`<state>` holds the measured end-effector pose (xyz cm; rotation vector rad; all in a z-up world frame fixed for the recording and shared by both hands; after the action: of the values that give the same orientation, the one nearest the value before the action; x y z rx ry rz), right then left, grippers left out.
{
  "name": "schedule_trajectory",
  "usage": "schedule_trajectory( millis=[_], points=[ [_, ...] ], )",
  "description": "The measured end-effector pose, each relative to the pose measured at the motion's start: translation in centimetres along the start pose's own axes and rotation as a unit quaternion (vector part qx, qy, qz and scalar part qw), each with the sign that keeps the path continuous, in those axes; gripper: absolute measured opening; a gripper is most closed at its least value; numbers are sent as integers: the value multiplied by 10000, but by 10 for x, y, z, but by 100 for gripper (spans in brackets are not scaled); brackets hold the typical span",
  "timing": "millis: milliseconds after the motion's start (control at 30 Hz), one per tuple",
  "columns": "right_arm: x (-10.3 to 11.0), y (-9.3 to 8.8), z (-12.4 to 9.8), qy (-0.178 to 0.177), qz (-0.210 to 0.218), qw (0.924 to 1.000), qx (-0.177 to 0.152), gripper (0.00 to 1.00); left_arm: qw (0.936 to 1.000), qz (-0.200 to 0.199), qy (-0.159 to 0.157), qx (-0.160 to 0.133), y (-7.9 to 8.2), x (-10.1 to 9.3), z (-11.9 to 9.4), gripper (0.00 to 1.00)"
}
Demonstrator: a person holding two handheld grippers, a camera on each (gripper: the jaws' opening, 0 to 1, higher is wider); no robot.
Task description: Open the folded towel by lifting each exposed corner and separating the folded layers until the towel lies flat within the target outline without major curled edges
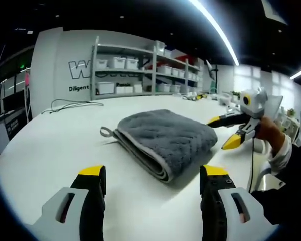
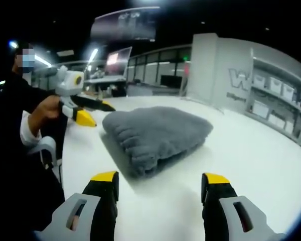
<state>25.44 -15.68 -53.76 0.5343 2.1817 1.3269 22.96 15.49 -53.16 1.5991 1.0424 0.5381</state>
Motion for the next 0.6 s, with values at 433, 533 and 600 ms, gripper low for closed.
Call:
schedule_trajectory(
  millis=[433, 533, 600],
  points=[
    [1, 0, 2, 49, -7, 10000, -12, 61, 9991, 287, -158, 270, 3, 9, 11, 69],
    [4, 1, 3, 90, -51, 9999, 2, 60, 9993, 232, -184, 229, 4, 9, 11, 66],
    [4, 2, 3, 43, -95, 9999, -58, 57, 9992, 255, -214, 242, 4, 9, 11, 65]
  ],
)
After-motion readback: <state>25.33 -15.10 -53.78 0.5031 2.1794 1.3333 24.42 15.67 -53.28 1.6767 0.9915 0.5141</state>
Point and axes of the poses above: the point that each gripper's makers call its tool centre point, and the gripper's own axes: z roughly forward along the fingers, x roughly to its left, y roughly out of its top, the point moved 10 cm from there along -z, roughly backward along the fingers, and after that the axes turned 8 degrees about -z, right-handed, at the moved point
